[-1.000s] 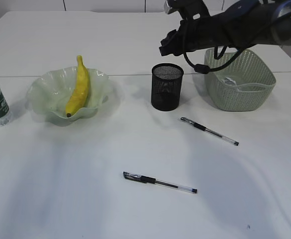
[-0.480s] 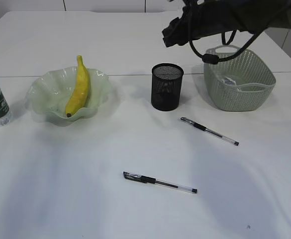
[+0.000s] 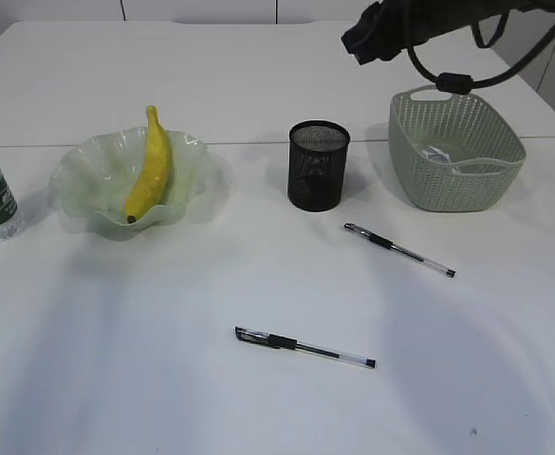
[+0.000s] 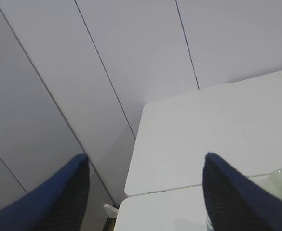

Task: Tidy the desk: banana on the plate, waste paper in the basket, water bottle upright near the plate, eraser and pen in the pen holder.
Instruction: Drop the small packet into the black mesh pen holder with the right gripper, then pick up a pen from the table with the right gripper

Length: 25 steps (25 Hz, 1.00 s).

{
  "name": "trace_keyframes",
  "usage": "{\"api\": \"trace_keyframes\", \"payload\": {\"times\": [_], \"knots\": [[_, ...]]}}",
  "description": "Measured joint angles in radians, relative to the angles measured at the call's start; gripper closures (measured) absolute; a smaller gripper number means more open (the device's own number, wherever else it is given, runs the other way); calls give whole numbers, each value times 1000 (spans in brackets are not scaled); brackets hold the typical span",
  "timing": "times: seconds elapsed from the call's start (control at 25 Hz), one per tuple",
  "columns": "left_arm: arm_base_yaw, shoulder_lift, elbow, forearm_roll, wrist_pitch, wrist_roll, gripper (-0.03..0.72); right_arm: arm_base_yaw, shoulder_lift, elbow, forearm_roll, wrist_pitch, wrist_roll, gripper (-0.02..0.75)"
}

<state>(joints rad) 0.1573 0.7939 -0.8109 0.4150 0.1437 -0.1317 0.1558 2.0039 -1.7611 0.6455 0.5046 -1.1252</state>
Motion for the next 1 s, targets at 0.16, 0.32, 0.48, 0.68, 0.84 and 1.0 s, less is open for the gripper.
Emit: {"api": "trace_keyframes", "payload": {"times": [0.16,0.32,0.48,0.68,0.84,1.0], "knots": [[0,0,0,0,0,0,167,-6,-22,0,-213,117,151,488],[0,0,0,0,0,0,167,-6,-26,0,-337,185,264,488],[0,0,0,0,0,0,167,-6,-26,0,-360,255,287,488],[0,-2,0,0,0,0,167,-6,-27,0,-371,366,319,488],[0,-5,0,0,0,0,167,-6,-32,0,-425,424,475,488],[0,-5,0,0,0,0,167,-6,-32,0,-538,493,599,488]]}}
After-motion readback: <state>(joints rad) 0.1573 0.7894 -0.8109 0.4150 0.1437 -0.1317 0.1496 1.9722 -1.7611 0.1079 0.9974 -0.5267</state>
